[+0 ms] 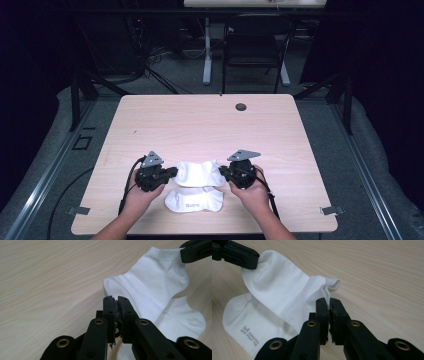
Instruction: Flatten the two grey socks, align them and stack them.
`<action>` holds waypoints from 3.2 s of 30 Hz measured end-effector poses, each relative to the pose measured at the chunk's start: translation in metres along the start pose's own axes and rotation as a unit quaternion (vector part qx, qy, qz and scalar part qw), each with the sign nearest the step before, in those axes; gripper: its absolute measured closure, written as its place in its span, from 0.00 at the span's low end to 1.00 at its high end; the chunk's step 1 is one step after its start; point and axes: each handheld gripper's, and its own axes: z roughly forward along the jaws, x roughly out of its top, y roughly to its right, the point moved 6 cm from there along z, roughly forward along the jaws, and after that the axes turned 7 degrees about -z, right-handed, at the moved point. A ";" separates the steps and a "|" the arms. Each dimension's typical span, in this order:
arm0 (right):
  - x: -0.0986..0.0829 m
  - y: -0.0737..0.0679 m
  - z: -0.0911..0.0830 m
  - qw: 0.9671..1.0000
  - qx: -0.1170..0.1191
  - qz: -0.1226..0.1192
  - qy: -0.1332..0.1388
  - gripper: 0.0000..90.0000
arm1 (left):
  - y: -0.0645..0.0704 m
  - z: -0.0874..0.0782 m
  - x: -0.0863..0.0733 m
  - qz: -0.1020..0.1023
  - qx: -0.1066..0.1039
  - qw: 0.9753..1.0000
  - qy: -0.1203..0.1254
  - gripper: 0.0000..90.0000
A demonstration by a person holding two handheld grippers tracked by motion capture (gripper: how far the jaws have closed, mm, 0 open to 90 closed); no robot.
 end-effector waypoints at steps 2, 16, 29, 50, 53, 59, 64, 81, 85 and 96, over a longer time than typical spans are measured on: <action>-0.004 -0.004 -0.004 1.000 0.008 0.001 0.002 0.96 | 0.003 -0.004 -0.006 0.002 -0.002 1.000 -0.007 0.95; -0.020 -0.025 -0.016 1.000 0.029 -0.007 -0.004 0.96 | 0.014 -0.019 -0.029 -0.031 -0.019 0.999 -0.016 0.95; -0.028 -0.037 -0.020 0.999 0.040 -0.014 -0.005 0.96 | 0.020 -0.025 -0.045 -0.034 -0.015 0.999 -0.022 0.95; -0.039 -0.037 -0.012 0.999 0.046 -0.007 -0.023 0.96 | 0.018 -0.020 -0.059 -0.036 -0.009 0.998 -0.041 0.94; -0.039 -0.037 -0.010 0.999 0.047 -0.007 -0.021 0.96 | 0.018 -0.018 -0.061 -0.034 -0.007 0.998 -0.046 0.94; -0.041 -0.038 -0.009 0.998 0.048 -0.008 -0.028 0.96 | 0.018 -0.016 -0.062 -0.033 -0.007 0.998 -0.049 0.93; -0.043 -0.037 -0.005 0.998 0.047 -0.007 -0.030 0.95 | 0.016 -0.013 -0.065 -0.033 -0.004 0.998 -0.055 0.91; -0.034 -0.040 -0.013 0.999 0.036 -0.021 0.009 0.79 | 0.024 -0.020 -0.050 -0.001 -0.016 1.000 -0.010 0.67; -0.032 -0.056 -0.008 0.997 0.053 -0.051 0.012 0.74 | 0.028 -0.017 -0.053 0.012 -0.019 1.000 -0.016 0.65; -0.050 -0.057 0.012 0.996 0.052 -0.065 -0.031 0.62 | 0.024 -0.007 -0.064 0.018 -0.017 0.999 -0.045 0.60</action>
